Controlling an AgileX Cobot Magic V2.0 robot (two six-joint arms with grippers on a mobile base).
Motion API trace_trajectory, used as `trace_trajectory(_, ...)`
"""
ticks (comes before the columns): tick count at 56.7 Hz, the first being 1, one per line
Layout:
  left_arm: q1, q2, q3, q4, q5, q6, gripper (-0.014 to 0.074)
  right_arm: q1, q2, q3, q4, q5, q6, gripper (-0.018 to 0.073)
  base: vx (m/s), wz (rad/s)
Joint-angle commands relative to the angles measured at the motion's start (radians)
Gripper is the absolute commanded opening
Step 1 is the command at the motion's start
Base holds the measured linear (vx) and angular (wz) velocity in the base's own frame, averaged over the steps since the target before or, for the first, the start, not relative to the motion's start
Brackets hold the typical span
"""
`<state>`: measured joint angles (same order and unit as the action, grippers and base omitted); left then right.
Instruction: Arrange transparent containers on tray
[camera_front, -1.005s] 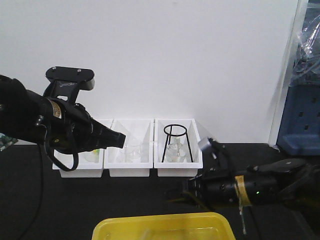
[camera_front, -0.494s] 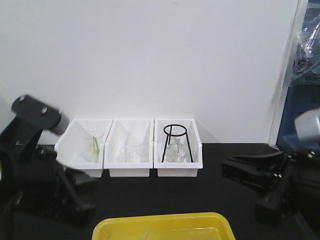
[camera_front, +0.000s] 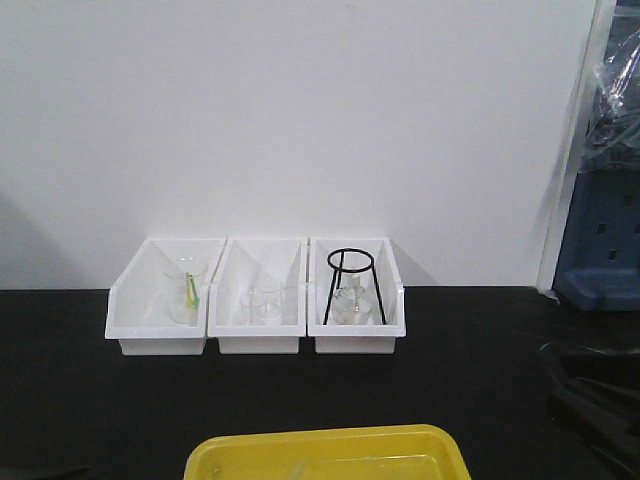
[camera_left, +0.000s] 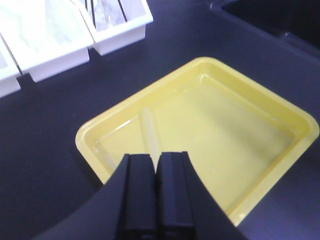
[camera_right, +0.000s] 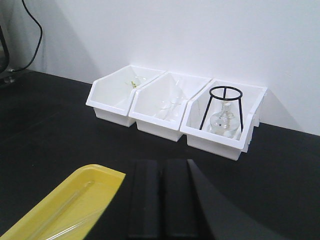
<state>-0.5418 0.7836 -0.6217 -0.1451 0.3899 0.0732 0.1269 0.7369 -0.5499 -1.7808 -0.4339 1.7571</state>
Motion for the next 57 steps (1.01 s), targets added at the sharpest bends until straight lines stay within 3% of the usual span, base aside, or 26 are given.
trace_trajectory(1,-0.007,-0.015,-0.023,-0.014,-0.084,0.001,-0.0008,-0.006,-0.006,-0.027,-0.010,0.030,-0.012,-0.0013,0.00,0.00)
trace_trajectory(32,-0.007,-0.015,-0.023,-0.014,-0.082,0.001,-0.0008,-0.006,-0.006,-0.027,-0.011,0.031,-0.011,-0.0013,0.00,0.00)
trace_trajectory(36,-0.002,-0.029,-0.023,0.022,-0.087,0.009,-0.0008,-0.006,-0.006,-0.027,-0.011,0.030,-0.011,-0.0013,0.00,0.00)
trace_trajectory(46,0.117,-0.173,0.056,0.156,-0.077,0.008,-0.0008,-0.006,-0.006,-0.027,-0.011,0.030,-0.011,-0.0013,0.00,0.00)
trace_trajectory(57,0.269,-0.422,0.318,0.271,-0.160,0.002,-0.0008,-0.006,-0.006,-0.027,-0.011,0.030,-0.011,-0.0011,0.00,0.00)
